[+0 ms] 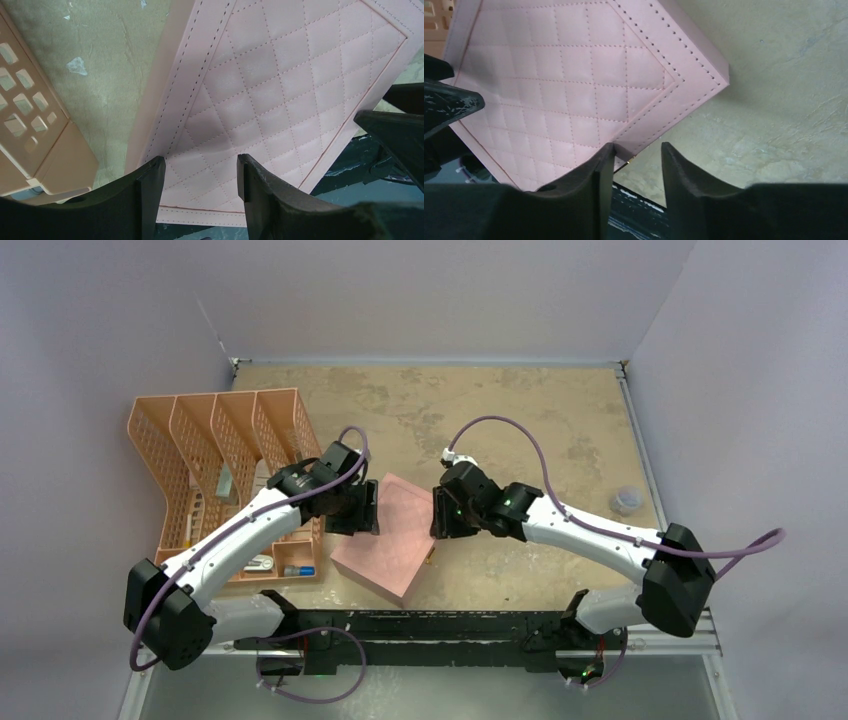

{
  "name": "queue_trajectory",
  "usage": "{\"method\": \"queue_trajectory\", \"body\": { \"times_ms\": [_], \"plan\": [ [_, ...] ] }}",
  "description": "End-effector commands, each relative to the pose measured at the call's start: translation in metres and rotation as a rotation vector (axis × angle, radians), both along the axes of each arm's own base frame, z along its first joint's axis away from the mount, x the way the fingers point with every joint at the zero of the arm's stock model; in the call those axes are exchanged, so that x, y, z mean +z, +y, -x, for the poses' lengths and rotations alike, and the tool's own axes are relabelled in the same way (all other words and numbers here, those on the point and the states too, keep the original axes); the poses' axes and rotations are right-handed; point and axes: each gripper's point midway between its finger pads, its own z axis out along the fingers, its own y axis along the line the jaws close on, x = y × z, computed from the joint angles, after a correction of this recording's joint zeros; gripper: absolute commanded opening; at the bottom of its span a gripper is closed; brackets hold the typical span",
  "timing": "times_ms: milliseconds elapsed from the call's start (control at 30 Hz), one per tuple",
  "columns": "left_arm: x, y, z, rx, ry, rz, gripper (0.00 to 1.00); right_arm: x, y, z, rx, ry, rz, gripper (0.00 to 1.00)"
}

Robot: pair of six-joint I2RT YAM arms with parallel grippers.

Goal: Organize the mixed jewelry

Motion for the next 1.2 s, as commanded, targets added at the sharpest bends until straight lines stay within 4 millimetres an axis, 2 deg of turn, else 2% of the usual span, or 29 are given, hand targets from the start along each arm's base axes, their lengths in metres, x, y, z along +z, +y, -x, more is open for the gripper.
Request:
{"method": "queue_trajectory", "body": {
  "times_ms": [0,100,233,467,600,700,767,833,967,1033,1067,1167],
  "plan": [
    [-0.045,-0.021,0.023,-0.042,0.141,0.054,0.54,-0.022,-0.01,0.016,0.011,0.075,0.104,0.38],
    [-0.047,-0.02,0.024,-0.038,0.144,0.05,0.54,-0.038,-0.019,0.022,0.007,0.106,0.161,0.31],
    [-0.048,-0.021,0.025,-0.039,0.139,0.056,0.54,-0.066,-0.043,0.038,0.013,0.173,0.28,0.26],
    [-0.053,-0.021,0.025,-0.033,0.14,0.053,0.54,-0.123,-0.081,0.091,0.057,0.314,0.429,0.22],
    [-0.061,-0.02,0.031,-0.015,0.164,0.056,0.53,-0.146,-0.086,0.114,0.076,0.376,0.455,0.21],
    [-0.056,-0.019,0.031,-0.008,0.153,0.053,0.53,-0.142,-0.077,0.106,0.061,0.346,0.445,0.21],
    [-0.044,-0.018,0.024,0.0,0.108,0.049,0.53,-0.119,-0.056,0.088,0.027,0.29,0.394,0.23],
    [-0.025,-0.017,0.012,0.005,0.041,0.047,0.53,-0.086,-0.036,0.059,-0.007,0.172,0.338,0.28],
    [0.029,-0.016,-0.016,0.028,-0.148,0.072,0.54,0.002,-0.019,-0.005,-0.154,-0.121,0.236,0.4],
    [0.066,-0.015,-0.029,0.045,-0.27,0.108,0.56,0.048,-0.02,-0.026,-0.226,-0.249,0.169,0.44],
    [0.092,-0.016,-0.035,0.046,-0.341,0.141,0.57,0.07,-0.024,-0.033,-0.262,-0.306,0.134,0.47],
    [0.153,-0.006,-0.039,0.066,-0.519,0.21,0.6,0.13,-0.048,-0.044,-0.361,-0.464,0.032,0.55]
  ]
}}
